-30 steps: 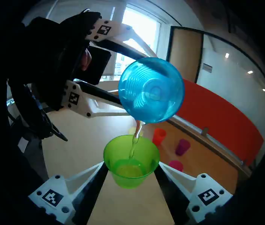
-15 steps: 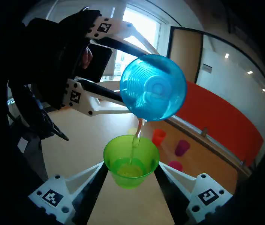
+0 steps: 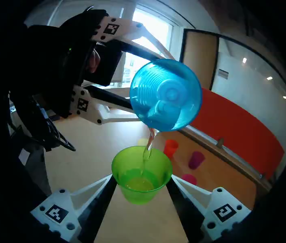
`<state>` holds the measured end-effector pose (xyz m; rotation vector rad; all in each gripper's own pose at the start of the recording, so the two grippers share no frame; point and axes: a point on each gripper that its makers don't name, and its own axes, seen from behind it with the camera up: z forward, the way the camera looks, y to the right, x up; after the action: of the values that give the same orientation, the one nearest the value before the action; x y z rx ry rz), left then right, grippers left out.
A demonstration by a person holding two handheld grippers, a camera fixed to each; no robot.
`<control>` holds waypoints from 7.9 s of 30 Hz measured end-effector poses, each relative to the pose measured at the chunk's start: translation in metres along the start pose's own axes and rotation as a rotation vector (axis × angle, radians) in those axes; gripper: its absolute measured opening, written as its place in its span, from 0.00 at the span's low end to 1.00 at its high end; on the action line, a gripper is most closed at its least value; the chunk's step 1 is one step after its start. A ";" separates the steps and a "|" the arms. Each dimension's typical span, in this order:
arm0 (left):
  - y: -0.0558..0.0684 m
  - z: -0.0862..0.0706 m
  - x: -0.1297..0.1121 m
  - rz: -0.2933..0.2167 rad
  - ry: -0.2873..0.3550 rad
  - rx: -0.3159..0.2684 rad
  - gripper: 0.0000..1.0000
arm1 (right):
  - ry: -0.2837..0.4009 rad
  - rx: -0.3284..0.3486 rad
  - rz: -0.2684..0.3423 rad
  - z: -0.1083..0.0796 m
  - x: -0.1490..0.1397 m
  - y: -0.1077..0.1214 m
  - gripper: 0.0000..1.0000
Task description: Pour water
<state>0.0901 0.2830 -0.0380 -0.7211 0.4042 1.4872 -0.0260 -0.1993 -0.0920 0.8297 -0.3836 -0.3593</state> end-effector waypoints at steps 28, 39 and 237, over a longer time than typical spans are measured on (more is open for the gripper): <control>-0.012 0.001 0.004 0.126 0.012 0.038 0.77 | 0.012 -0.010 0.009 -0.002 0.002 0.002 0.88; -0.016 0.000 0.006 0.158 0.015 0.054 0.77 | 0.014 -0.011 0.011 -0.002 0.002 0.002 0.88; 0.370 0.016 -0.172 -1.613 -0.607 -0.140 0.92 | -0.155 -0.053 0.143 0.165 -0.168 0.024 0.88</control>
<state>-0.2878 0.1395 0.0172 -0.4074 -0.6710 0.1125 -0.2451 -0.2135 -0.0038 0.7206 -0.5726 -0.2999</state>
